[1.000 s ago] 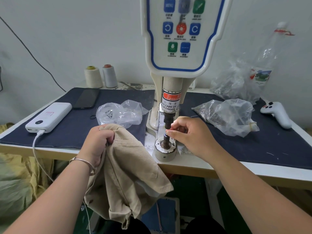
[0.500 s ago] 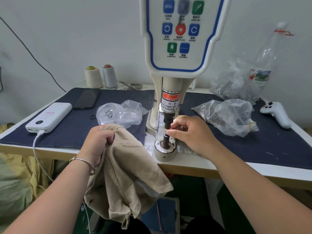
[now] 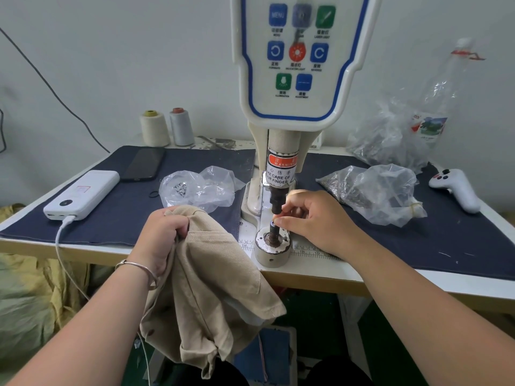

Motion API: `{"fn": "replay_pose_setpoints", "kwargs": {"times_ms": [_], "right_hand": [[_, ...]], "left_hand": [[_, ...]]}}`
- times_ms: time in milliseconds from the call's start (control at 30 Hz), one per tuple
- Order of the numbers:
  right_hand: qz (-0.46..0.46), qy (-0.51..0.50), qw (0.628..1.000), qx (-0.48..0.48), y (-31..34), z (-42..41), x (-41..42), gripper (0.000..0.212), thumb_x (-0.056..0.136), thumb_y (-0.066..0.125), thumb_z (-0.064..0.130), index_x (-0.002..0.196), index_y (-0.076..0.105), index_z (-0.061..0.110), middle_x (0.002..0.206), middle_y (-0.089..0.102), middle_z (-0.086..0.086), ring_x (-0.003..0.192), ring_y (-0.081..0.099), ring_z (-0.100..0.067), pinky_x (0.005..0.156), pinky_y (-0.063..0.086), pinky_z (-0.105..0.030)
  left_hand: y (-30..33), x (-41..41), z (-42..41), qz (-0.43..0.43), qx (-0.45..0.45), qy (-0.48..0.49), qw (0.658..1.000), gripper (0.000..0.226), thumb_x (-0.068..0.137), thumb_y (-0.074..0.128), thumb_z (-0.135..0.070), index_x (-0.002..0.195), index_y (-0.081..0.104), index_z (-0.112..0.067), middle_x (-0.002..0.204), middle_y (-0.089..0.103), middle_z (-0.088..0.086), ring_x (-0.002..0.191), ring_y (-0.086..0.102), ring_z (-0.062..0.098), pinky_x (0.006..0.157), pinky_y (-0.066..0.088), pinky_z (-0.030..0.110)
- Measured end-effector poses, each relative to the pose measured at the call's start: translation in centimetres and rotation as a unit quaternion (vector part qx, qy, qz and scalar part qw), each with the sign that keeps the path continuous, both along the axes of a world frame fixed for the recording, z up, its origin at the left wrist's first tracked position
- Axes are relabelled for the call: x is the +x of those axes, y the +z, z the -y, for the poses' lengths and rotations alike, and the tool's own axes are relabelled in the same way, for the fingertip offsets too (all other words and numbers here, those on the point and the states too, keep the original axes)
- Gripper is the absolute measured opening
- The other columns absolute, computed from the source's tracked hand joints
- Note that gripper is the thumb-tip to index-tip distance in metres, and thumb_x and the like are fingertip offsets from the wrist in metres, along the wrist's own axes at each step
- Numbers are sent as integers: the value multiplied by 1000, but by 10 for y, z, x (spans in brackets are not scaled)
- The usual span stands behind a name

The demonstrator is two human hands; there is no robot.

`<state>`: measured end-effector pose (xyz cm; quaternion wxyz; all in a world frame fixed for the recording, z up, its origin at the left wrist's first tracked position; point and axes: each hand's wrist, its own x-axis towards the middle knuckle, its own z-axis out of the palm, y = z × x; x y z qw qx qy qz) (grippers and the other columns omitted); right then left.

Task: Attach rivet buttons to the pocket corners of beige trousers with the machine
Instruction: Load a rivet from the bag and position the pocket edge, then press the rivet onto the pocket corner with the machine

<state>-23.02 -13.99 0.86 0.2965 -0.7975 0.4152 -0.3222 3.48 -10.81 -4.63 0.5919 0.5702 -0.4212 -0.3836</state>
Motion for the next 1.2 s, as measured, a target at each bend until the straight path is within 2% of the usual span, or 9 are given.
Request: {"fn": "replay_pose_setpoints", "kwargs": {"times_ms": [233, 433, 533, 633, 767, 900, 1000, 1100, 1200], "right_hand": [[-6, -6, 1000, 4, 2, 1, -1, 25, 79, 79, 22, 67, 64, 36, 69, 66, -2, 57, 53, -3, 57, 44, -13], [48, -30, 998, 26, 4, 0, -10, 12, 81, 76, 18, 74, 74, 27, 73, 71, 12, 65, 60, 5, 64, 43, -6], [109, -64, 991, 45, 0, -8, -23, 6, 81, 76, 15, 75, 75, 17, 73, 71, 3, 64, 60, -1, 64, 46, -11], [149, -110, 981, 54, -11, -27, -36, 16, 79, 78, 17, 68, 68, 12, 62, 63, -1, 57, 52, -4, 56, 43, -16], [154, -144, 973, 90, -28, -63, -52, 25, 77, 77, 27, 62, 61, 14, 56, 54, 1, 54, 48, -5, 57, 44, -21], [145, -128, 972, 137, -25, -92, -52, 20, 77, 74, 33, 63, 65, 22, 60, 59, -1, 57, 53, -5, 63, 46, -27], [134, -73, 978, 139, -11, -109, -39, 24, 67, 68, 51, 72, 68, 28, 71, 66, 0, 65, 61, -10, 63, 51, -20], [142, -2, 981, 129, -5, -123, -23, 24, 73, 79, 46, 92, 68, 37, 91, 70, 8, 83, 65, -12, 74, 55, -29], [142, 87, 972, 167, -4, -125, -15, 77, 61, 83, 51, 130, 50, 44, 129, 59, 19, 119, 56, -5, 98, 47, -35]], "left_hand": [[2, -2, -1, -4, -4, 0, 1000, 28, 37, 39, -1, 57, 27, -17, 55, 19, -5, 54, 14, 13, 40, 14, 20], [2, -1, -1, -5, 3, 1, 1000, 27, 38, 39, -1, 56, 27, -17, 54, 19, -4, 53, 15, 13, 40, 14, 19], [3, -2, -2, -5, 9, 3, 1000, 25, 38, 39, -1, 50, 28, -21, 53, 20, -5, 50, 17, 12, 39, 16, 19], [8, -4, -4, 6, 31, -6, 999, 26, 37, 39, -2, 48, 28, -22, 52, 20, -6, 50, 17, 12, 40, 15, 19], [25, -5, -18, 21, 80, -78, 994, 17, 35, 38, 0, 53, 36, -3, 58, 23, 0, 54, 19, 17, 45, 14, 22], [47, -12, -43, 12, 96, -186, 978, 20, 37, 41, 2, 57, 37, 1, 61, 28, 7, 58, 23, 19, 49, 15, 25], [61, -23, -63, -1, 124, -267, 956, 29, 40, 45, 2, 68, 42, 11, 74, 35, 16, 62, 31, 24, 53, 20, 31], [75, -37, -82, -36, 141, -363, 920, 39, 41, 51, -1, 75, 43, 17, 78, 42, 20, 63, 41, 28, 55, 32, 27], [84, -50, -92, -61, 136, -423, 894, 42, 47, 49, 3, 85, 49, 22, 82, 49, 22, 69, 49, 27, 57, 41, 26]]}}
